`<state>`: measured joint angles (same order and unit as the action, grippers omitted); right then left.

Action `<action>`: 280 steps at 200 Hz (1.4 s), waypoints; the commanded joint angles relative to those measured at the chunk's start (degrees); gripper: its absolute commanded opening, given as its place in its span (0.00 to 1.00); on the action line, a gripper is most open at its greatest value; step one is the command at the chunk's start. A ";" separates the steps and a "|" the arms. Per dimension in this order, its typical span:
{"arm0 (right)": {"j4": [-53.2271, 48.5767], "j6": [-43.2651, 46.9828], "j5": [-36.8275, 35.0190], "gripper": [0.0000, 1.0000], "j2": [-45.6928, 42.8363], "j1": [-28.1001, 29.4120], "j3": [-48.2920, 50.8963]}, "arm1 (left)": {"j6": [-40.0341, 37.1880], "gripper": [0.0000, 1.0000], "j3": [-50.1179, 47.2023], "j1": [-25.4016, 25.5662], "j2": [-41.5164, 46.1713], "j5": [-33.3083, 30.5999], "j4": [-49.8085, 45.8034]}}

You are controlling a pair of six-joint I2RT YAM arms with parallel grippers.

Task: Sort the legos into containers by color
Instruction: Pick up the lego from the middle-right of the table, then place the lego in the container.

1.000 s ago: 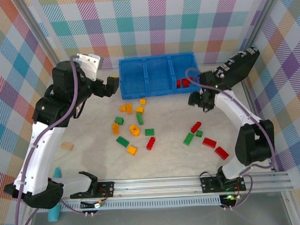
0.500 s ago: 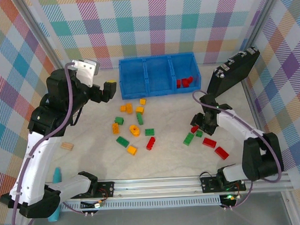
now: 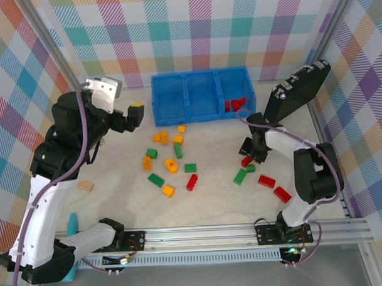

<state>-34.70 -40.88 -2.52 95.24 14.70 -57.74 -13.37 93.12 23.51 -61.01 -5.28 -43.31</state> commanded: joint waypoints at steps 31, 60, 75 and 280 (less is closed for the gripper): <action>1.01 2.37 -1.33 0.38 4.65 -0.28 -0.73 | -1.44 1.00 -0.14 0.31 -0.52 -1.18 1.56; 0.88 4.13 -1.56 0.28 5.63 -0.28 -2.11 | -1.40 1.00 -0.07 0.31 -0.95 -0.96 1.58; -0.43 6.96 -2.05 0.24 5.31 -0.36 -4.47 | -1.46 1.00 -0.14 0.27 -0.93 -0.96 1.57; -9.56 30.48 -12.09 0.28 42.02 -1.87 -78.49 | -5.79 1.00 4.08 0.33 -5.32 -3.94 -0.20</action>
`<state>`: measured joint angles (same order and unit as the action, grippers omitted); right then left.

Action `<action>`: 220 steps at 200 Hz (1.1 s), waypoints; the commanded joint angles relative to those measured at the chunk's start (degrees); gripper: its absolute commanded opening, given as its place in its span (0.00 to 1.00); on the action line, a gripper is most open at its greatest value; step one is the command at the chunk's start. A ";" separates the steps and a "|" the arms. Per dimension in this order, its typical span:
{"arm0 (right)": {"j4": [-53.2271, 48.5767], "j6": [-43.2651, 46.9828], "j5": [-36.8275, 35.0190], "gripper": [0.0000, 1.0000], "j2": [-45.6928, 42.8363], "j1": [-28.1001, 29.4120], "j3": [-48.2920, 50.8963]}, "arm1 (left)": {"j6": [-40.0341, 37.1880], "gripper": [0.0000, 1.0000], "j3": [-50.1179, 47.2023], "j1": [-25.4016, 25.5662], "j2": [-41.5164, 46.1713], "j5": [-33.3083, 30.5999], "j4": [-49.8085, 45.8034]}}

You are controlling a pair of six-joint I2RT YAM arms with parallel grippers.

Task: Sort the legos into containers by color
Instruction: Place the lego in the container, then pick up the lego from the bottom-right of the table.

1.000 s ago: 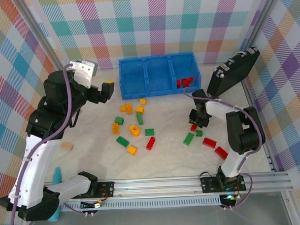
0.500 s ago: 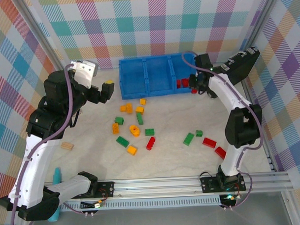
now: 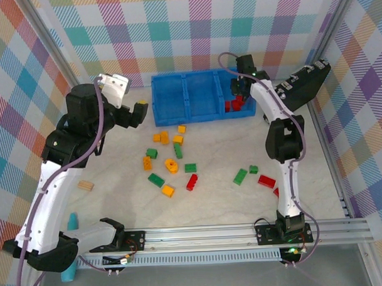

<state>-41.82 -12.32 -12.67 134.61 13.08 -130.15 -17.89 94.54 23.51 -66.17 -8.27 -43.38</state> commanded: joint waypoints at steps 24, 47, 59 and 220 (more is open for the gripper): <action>-2.99 2.54 -2.52 0.35 4.01 -0.25 -8.17 | -1.45 1.00 2.75 0.40 -0.85 -1.09 -0.22; -3.55 2.49 -2.45 0.40 2.89 -0.25 -7.40 | -1.46 1.00 2.76 0.40 -1.76 -0.72 0.06; -3.48 2.86 -2.22 0.41 1.59 -0.25 -5.86 | -1.42 1.00 2.62 0.40 -2.23 -0.68 0.38; -12.81 -19.58 4.10 0.72 -59.98 0.18 70.83 | -0.87 1.00 -1.30 0.40 -0.71 1.05 1.38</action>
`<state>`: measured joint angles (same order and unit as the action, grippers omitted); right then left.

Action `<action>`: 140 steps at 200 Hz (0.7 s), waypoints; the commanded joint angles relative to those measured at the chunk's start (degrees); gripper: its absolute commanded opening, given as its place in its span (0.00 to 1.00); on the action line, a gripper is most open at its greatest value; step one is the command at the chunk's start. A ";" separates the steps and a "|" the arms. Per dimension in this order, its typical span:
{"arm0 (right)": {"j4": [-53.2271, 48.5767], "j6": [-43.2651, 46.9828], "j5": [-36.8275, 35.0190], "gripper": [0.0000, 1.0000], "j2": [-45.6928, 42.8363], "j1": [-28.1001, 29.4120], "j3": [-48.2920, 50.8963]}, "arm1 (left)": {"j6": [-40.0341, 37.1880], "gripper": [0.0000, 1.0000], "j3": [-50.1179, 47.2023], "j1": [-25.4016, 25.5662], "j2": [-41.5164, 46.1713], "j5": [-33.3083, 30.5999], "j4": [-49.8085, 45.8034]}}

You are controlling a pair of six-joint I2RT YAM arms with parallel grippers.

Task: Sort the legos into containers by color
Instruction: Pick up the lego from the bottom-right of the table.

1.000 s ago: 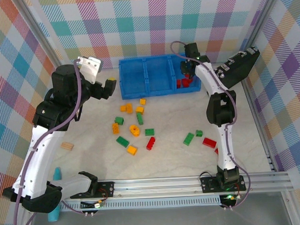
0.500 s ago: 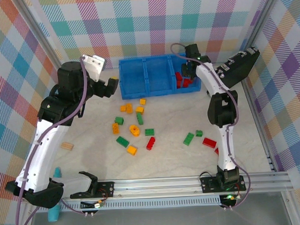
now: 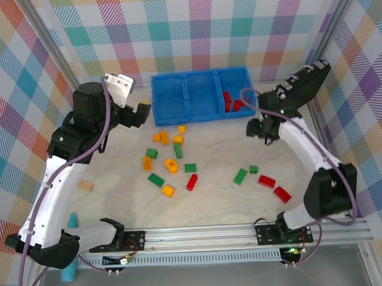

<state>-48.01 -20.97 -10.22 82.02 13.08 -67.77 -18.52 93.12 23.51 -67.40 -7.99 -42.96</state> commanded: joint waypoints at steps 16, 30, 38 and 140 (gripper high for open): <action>-9.16 -14.79 1.90 0.73 -13.74 0.14 13.69 | 0.01 1.00 0.61 0.35 0.25 0.99 0.69; -11.54 -16.74 1.69 0.72 -17.06 0.15 16.76 | 0.83 1.00 0.87 0.40 0.40 1.57 0.66; -12.45 -17.50 1.40 0.72 -18.38 0.19 18.42 | 1.02 1.00 0.79 0.40 0.51 1.87 0.92; -2.01 -19.99 0.38 0.77 -10.03 0.01 23.87 | 0.69 1.00 -1.67 0.40 2.14 1.33 1.91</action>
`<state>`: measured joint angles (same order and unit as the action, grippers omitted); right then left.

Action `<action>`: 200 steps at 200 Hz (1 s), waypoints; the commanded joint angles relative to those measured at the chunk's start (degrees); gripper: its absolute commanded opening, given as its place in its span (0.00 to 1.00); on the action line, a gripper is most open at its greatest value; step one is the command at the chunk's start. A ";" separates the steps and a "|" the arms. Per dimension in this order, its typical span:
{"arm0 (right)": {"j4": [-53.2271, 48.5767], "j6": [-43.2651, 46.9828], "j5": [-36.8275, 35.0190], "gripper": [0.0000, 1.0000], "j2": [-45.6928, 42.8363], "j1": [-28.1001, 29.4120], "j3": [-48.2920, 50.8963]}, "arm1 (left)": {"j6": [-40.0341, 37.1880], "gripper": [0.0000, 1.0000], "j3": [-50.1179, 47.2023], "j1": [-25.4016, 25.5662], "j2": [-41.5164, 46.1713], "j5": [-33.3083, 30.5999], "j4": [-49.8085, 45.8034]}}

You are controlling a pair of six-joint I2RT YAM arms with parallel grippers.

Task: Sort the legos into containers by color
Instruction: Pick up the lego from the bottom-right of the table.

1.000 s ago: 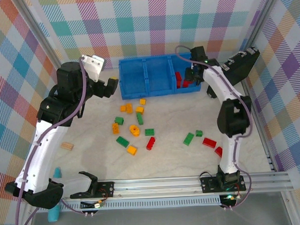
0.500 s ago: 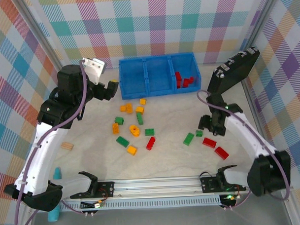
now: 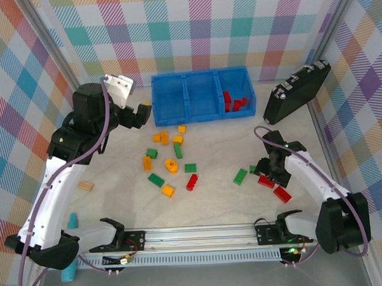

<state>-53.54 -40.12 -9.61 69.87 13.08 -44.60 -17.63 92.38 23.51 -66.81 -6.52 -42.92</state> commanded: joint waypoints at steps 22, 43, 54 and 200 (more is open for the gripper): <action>5.09 -0.08 -0.63 0.78 4.40 -0.24 0.99 | -0.35 1.00 -1.10 0.40 1.48 -0.27 2.07; 6.42 0.64 -0.97 0.79 6.91 -0.45 0.94 | -0.38 1.00 -1.32 0.40 1.39 -0.11 2.18; 6.52 0.89 -1.35 0.79 8.37 -0.45 0.76 | -0.39 1.00 -1.49 0.40 1.41 -0.09 2.13; 7.66 2.88 -2.59 0.41 15.04 -0.51 0.13 | -0.91 1.00 -0.71 0.40 0.01 -0.86 1.69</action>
<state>-45.45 -37.71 -11.94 84.27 13.02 -43.92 -17.67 91.20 23.51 -66.92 -6.72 -42.65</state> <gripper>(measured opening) 0.451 0.997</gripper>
